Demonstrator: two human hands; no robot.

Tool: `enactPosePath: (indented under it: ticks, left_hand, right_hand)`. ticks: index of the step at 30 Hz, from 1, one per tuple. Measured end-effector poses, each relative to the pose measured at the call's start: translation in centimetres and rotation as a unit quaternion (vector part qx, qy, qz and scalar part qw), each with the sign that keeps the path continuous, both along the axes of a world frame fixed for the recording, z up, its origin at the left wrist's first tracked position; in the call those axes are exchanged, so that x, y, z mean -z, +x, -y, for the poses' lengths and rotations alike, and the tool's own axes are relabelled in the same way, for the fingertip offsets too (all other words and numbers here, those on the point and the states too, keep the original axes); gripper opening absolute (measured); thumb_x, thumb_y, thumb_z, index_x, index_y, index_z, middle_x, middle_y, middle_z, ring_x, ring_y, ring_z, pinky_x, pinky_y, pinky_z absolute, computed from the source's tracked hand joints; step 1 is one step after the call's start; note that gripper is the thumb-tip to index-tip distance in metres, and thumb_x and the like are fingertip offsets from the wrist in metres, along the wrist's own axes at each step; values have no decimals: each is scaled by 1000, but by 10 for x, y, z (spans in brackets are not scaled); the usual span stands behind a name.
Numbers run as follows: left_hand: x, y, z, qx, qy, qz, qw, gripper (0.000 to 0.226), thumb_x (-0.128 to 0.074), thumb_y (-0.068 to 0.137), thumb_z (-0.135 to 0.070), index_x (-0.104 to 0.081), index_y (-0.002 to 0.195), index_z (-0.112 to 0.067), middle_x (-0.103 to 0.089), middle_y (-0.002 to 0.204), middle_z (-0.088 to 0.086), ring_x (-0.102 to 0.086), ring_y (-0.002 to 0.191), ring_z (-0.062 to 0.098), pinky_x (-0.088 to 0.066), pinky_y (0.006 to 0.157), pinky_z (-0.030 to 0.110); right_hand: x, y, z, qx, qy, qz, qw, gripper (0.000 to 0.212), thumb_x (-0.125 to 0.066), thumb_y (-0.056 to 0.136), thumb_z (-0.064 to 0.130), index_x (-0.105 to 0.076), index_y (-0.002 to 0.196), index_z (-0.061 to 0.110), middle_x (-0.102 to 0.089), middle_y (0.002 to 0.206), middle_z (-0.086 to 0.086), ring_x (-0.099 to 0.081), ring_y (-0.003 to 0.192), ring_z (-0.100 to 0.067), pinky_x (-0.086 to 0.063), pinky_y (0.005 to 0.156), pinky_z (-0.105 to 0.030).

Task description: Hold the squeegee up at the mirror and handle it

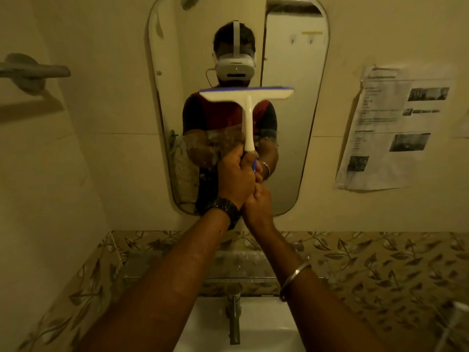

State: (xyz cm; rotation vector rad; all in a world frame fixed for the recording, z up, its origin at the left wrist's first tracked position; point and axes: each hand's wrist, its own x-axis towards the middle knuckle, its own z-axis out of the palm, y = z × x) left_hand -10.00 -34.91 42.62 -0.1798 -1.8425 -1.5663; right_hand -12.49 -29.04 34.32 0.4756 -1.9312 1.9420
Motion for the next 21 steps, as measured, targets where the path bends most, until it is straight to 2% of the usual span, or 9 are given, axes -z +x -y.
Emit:
enactPosePath:
  ticks: [2,6,9,13,15,18,19,21]
  left_hand:
    - [27,1,-2,5,-16,25,1000,19,-56,105,-23,-66,97,-9,-70,78,14,-69,62,21,-63,63,33]
    - [73,9,-7,19,-6,82,996,17,-56,105,-17,-65,95,-7,-69,78,18,-64,60,20,-60,62,27]
    - [82,17,-11,24,-12,85,996,16,-54,106,-16,-65,95,-11,-69,78,14,-67,64,27,-61,65,30]
    - [48,26,-16,58,-14,26,998,19,-53,107,-19,-64,99,-7,-71,80,15,-70,69,31,-64,68,41]
    - [17,26,-22,62,-15,-12,998,21,-53,106,-24,-64,102,-6,-71,83,16,-70,70,29,-64,68,43]
    - [-35,18,-29,50,8,-64,997,21,-53,107,-24,-66,108,-7,-71,86,13,-71,71,22,-64,68,40]
    - [-52,14,-31,42,14,-81,996,21,-53,107,-23,-66,109,-6,-71,85,12,-70,70,18,-63,66,36]
    - [-81,9,-32,23,37,-100,994,22,-53,107,-20,-66,108,-2,-71,84,10,-69,66,11,-60,61,27]
  right_hand:
    - [28,3,-1,8,10,12,1000,30,-52,103,25,-66,80,10,-66,77,-24,-63,67,-44,-52,56,-51]
    - [76,14,-6,16,10,47,999,35,-53,96,24,-61,72,-1,-61,61,-16,-54,54,-19,-42,52,-36]
    - [86,22,-10,-1,-1,43,999,34,-51,95,20,-57,67,0,-57,58,-3,-50,52,-14,-39,51,-30]
    - [48,29,-23,6,-4,-4,1000,33,-47,99,15,-57,68,20,-58,62,5,-52,55,-6,-41,53,-23]
    - [17,21,-32,8,2,-31,999,33,-47,102,14,-59,71,21,-61,64,-1,-57,56,-15,-47,53,-30]
    - [-37,-1,-41,15,21,-88,996,33,-47,107,17,-61,77,12,-65,73,-15,-62,62,-36,-55,56,-53]
    - [-56,-5,-43,14,30,-106,994,34,-46,107,17,-61,78,11,-65,74,-14,-61,63,-37,-54,57,-55]
    - [-93,-4,-46,20,44,-147,988,39,-46,107,13,-58,70,19,-63,66,2,-58,56,-25,-52,52,-46]
